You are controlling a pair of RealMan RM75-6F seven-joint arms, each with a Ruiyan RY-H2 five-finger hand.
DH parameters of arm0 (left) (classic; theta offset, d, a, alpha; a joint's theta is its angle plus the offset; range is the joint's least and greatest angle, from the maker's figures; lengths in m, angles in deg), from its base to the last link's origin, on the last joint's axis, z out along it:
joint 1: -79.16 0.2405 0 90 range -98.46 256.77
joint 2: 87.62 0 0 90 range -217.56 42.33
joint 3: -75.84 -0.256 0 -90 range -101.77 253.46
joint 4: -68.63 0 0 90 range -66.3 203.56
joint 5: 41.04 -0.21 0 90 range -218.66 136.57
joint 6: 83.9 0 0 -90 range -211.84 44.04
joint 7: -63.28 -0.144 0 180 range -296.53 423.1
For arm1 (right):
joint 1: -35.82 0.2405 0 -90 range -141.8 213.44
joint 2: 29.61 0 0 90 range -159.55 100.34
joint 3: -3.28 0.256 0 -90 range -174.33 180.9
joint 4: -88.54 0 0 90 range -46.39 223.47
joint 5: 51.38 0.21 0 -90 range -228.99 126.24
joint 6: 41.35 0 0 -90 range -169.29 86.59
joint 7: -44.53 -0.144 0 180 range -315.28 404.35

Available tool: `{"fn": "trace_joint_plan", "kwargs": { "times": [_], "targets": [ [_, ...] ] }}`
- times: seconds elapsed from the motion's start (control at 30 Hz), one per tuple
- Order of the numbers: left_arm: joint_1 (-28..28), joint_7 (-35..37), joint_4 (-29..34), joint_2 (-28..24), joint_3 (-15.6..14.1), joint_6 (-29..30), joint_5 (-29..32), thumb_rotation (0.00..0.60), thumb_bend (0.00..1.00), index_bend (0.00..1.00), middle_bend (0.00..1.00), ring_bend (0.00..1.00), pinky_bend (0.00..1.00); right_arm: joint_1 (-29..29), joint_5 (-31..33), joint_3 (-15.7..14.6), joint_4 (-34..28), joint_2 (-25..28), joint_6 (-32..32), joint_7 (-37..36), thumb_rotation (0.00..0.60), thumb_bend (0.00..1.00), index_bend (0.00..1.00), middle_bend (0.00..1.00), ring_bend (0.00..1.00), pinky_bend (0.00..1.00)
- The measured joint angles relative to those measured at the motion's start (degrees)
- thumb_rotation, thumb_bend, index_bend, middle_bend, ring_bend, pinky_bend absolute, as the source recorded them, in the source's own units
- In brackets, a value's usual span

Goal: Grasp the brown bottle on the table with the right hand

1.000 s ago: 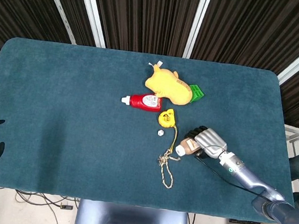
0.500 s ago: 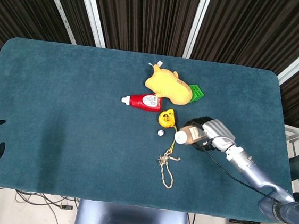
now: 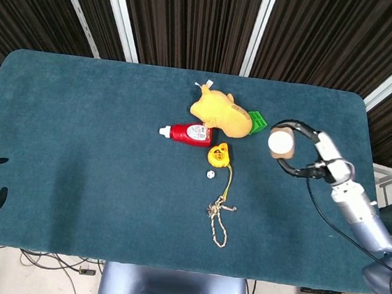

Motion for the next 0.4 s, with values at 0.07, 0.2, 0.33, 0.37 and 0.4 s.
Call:
{"fn": "trace_joint_plan", "kwargs": {
  "times": [0.07,0.2,0.33,0.37,0.4],
  "targets": [
    [0.0,0.0,0.0,0.0,0.0,0.1,-0.1,0.600,0.44,0.19,0.00,0.00,0.00,-1.0,-0.7,0.0,-0.7,0.9,1.2,-2.5,0.600,0.62,0.61,0.50,0.51,0.61],
    [0.0,-0.1,0.0,0.1,0.0,0.2,-0.1,0.600,0.44,0.19,0.00,0.00,0.00,-2.3,-2.4,-0.4,-0.7,1.5,2.4,-5.2,0.600,0.63,0.61,0.50,0.51,0.61],
    [0.0,-0.1,0.0,0.1,0.0,0.2,-0.1,0.600,0.44,0.19,0.00,0.00,0.00,-2.4,-3.2,-0.7,-0.3,1.3,1.9,-5.3,0.600,0.62,0.61,0.50,0.51,0.61],
    [0.0,-0.1,0.0,0.1,0.0,0.2,-0.1,0.600,0.44,0.19,0.00,0.00,0.00,-2.4,-3.3,-0.7,-0.3,1.2,1.9,-5.2,0.600,0.62,0.61,0.50,0.51,0.61],
    [0.0,-0.1,-0.1,0.1,0.0,0.2,-0.2,0.600,0.44,0.19,0.00,0.00,0.00,-2.4,-3.4,-0.7,-0.2,1.1,1.8,-5.0,0.600,0.62,0.61,0.50,0.51,0.61]
  ]
}}
